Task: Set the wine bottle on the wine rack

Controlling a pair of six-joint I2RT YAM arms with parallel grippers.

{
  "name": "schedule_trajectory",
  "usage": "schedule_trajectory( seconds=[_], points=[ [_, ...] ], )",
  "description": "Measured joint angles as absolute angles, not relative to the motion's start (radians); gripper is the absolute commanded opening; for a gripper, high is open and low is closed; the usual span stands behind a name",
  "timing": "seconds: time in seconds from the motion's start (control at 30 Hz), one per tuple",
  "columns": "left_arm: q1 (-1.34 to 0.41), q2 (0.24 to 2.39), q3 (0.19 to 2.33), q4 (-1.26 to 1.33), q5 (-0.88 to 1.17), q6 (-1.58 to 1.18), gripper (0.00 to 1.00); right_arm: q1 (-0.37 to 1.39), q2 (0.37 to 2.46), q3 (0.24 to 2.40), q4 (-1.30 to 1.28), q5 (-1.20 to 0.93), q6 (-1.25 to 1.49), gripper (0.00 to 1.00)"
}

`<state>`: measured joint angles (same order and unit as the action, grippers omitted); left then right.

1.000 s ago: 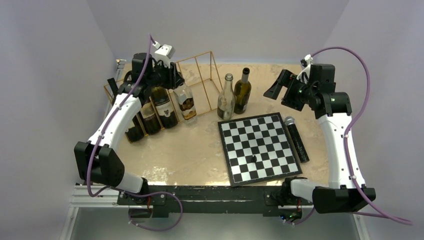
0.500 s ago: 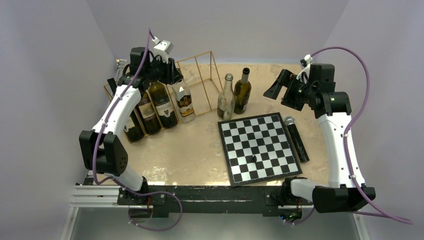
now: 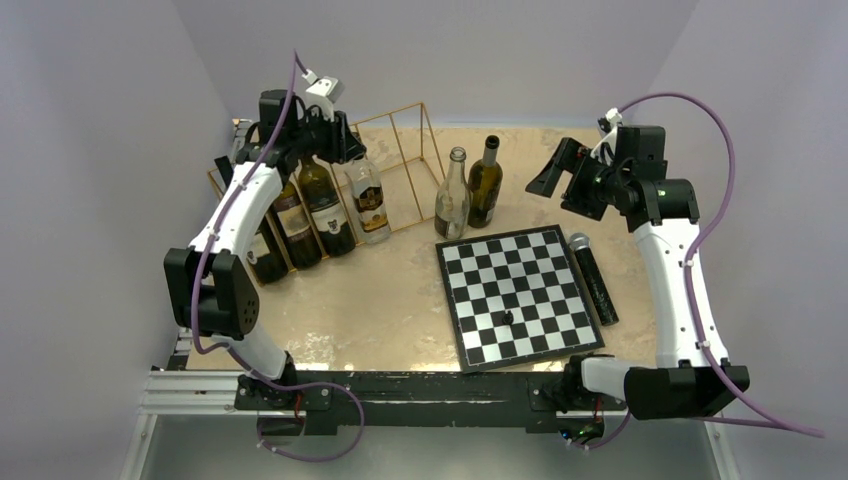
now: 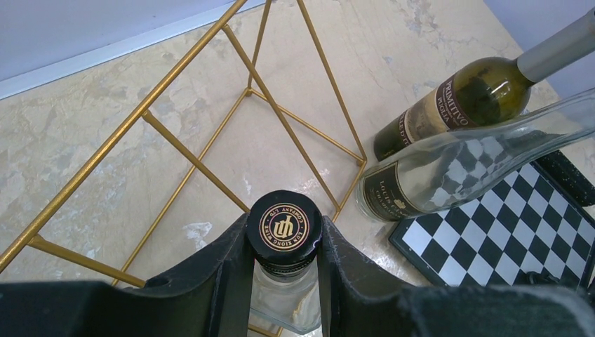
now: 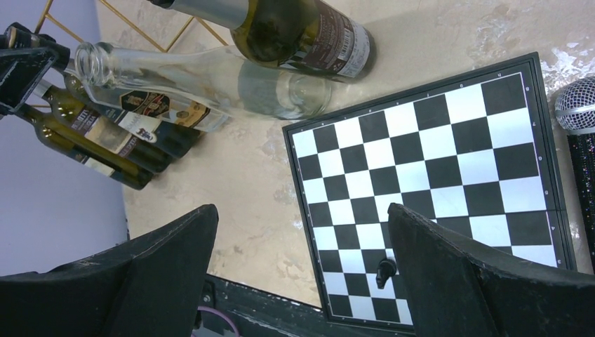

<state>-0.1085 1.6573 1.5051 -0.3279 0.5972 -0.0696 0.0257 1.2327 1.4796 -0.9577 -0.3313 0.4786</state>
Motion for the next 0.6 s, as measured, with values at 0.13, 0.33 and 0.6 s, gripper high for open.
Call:
schedule_trajectory(
  seconds=[0.13,0.33,0.6],
  points=[
    [-0.105,1.660,1.505,-0.323,0.590,-0.085,0.22,0.026,1.237,1.483,-0.958,-0.331,0.478,0.96],
    [-0.105,1.663,1.506,-0.324,0.542,-0.112,0.33,0.026,1.237,1.483,-0.959,-0.331,0.478,0.96],
    [-0.105,1.689,1.506,-0.324,0.496,-0.121,0.47,0.026,1.237,1.483,-0.961,-0.331,0.478,0.96]
  ],
)
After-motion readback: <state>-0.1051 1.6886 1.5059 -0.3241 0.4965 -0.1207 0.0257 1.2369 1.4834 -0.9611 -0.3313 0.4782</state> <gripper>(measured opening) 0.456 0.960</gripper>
